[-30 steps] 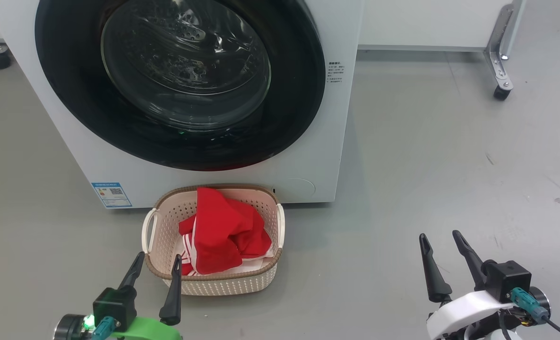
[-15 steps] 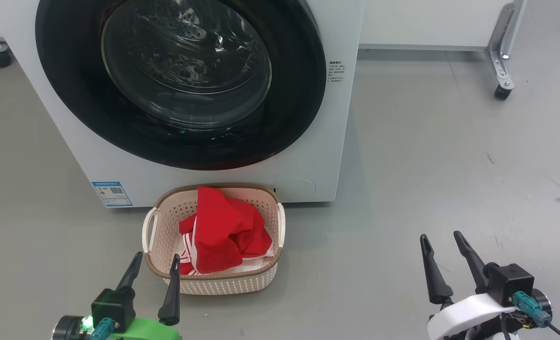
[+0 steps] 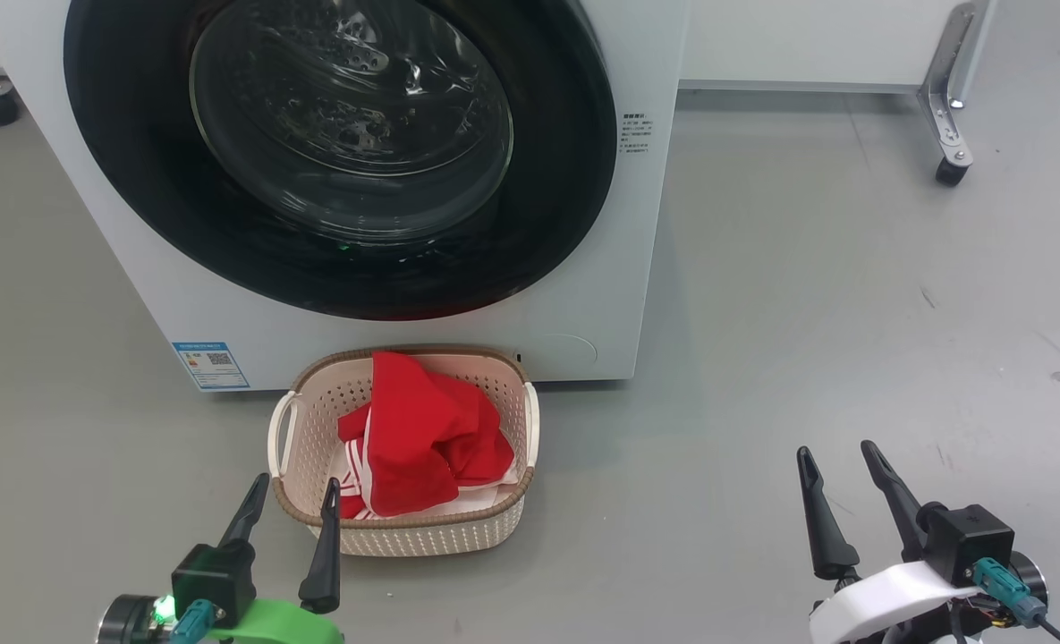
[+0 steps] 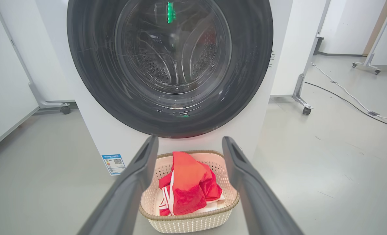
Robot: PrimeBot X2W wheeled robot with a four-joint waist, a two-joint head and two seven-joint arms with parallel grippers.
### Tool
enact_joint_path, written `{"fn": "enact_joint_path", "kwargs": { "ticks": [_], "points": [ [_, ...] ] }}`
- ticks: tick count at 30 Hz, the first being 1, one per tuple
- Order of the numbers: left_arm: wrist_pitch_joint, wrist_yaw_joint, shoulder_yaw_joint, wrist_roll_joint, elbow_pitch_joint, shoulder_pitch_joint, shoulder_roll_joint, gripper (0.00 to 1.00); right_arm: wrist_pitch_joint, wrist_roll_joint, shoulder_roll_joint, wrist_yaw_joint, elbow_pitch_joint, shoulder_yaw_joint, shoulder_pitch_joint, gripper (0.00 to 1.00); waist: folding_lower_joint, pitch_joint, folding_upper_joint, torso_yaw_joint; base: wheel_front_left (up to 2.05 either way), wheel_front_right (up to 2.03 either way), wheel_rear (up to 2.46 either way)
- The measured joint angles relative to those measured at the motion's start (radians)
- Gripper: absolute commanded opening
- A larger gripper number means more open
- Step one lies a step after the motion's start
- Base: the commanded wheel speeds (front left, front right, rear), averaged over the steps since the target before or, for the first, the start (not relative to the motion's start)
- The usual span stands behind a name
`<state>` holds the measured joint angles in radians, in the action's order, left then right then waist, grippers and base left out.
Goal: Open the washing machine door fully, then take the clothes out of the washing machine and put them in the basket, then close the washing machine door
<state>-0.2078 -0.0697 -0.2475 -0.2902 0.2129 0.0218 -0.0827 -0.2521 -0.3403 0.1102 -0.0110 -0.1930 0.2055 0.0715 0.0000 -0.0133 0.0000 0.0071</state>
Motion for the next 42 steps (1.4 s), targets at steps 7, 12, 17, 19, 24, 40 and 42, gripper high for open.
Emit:
{"fn": "enact_joint_path", "kwargs": {
  "ticks": [7, 12, 17, 19, 24, 40, 42],
  "points": [
    [0.003, 0.001, -0.011, 0.0, 0.043, 0.017, 0.011, 0.0, 0.002, 0.001, -0.016, 0.0, -0.04, 0.004, 0.025, 0.0, 0.0, 0.001, 0.0, 0.0, 0.0, 0.0, 0.0],
    [0.005, 0.006, -0.002, -0.027, 0.047, 0.021, 0.011, 0.0, 0.006, -0.027, -0.016, 0.001, -0.041, 0.0, 0.029, 0.0, 0.0, 0.002, 0.0, 0.0, 0.0, 0.0, 0.0],
    [0.023, 0.014, 0.019, -0.087, 0.049, 0.02, 0.012, 0.0, 0.019, -0.084, -0.018, 0.01, -0.04, -0.011, 0.029, 0.0, 0.0, 0.002, 0.0, -0.001, 0.0, 0.0, 0.0],
    [0.032, 0.017, 0.026, -0.121, 0.051, 0.02, 0.013, 0.0, 0.025, -0.115, -0.018, 0.01, -0.04, -0.016, 0.029, 0.0, 0.0, 0.003, 0.0, -0.001, 0.0, 0.0, 0.0],
    [0.051, 0.024, 0.041, -0.211, 0.054, 0.019, 0.014, 0.0, 0.041, -0.204, -0.022, 0.019, -0.039, -0.033, 0.027, 0.0, 0.0, 0.004, 0.0, -0.001, 0.0, 0.0, 0.0],
    [0.103, 0.058, 0.094, -0.413, 0.055, 0.013, 0.023, 0.0, 0.103, -0.404, -0.033, 0.037, -0.04, -0.088, 0.004, 0.0, 0.0, 0.006, 0.0, -0.002, 0.0, 0.0, 0.0],
    [0.112, 0.059, 0.103, -0.439, 0.056, 0.009, 0.025, 0.0, 0.111, -0.427, -0.033, 0.04, -0.041, -0.095, -0.001, 0.0, 0.0, 0.006, 0.0, -0.002, 0.0, 0.0, 0.0]
  ]
}}
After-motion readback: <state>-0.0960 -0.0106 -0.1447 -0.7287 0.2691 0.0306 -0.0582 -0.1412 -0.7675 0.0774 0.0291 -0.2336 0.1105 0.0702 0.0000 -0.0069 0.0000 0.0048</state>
